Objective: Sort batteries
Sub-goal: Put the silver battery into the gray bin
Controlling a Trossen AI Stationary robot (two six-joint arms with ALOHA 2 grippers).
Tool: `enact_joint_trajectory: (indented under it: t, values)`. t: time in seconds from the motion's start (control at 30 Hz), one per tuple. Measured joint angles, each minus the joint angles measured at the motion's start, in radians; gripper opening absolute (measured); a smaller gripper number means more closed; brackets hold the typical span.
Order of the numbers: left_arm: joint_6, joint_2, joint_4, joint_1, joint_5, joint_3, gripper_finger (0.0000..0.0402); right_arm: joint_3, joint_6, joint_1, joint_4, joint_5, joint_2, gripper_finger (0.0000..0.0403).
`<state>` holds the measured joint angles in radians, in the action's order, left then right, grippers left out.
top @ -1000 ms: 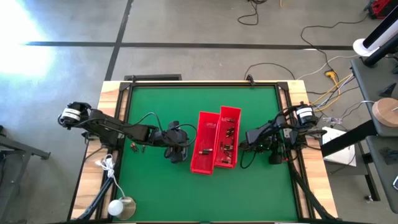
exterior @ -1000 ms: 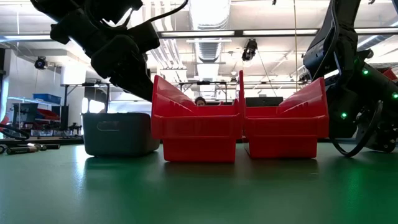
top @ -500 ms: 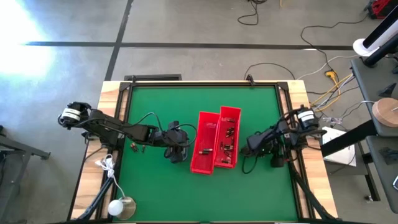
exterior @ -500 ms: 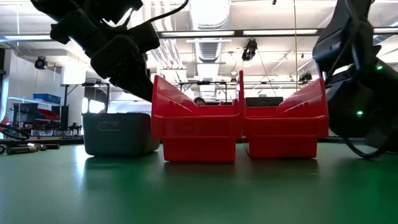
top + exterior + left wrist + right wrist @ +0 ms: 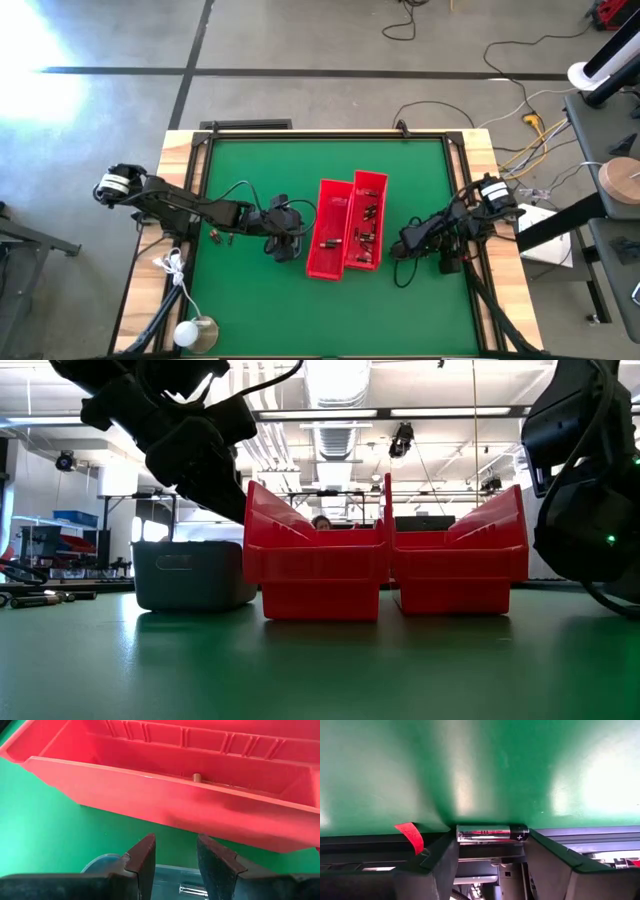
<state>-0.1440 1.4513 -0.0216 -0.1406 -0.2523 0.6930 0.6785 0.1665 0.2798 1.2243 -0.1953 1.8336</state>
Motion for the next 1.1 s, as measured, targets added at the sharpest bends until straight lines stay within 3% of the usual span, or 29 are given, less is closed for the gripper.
enact_joint_trajectory:
  t: [0.17, 0.5, 0.87, 1.1]
  values:
    - [0.000, 0.000, 0.000, 0.000, 0.000, 0.000, 0.0123, 0.002, 0.006, 0.019, -0.005, 0.001, 0.000, 0.0189]
    - [-0.003, 0.000, 0.002, 0.000, 0.000, 0.000, 0.0123, 0.042, 0.018, 0.165, -0.002, -0.019, 0.000, 0.0194]
    - [-0.003, 0.000, 0.002, 0.000, -0.001, 0.000, 0.0123, 0.150, 0.036, 0.262, -0.001, -0.080, 0.001, 0.0190]
    - [-0.003, 0.000, -0.010, 0.000, -0.013, 0.000, 0.0123, 0.201, 0.056, 0.267, -0.003, -0.074, 0.001, 0.0152]
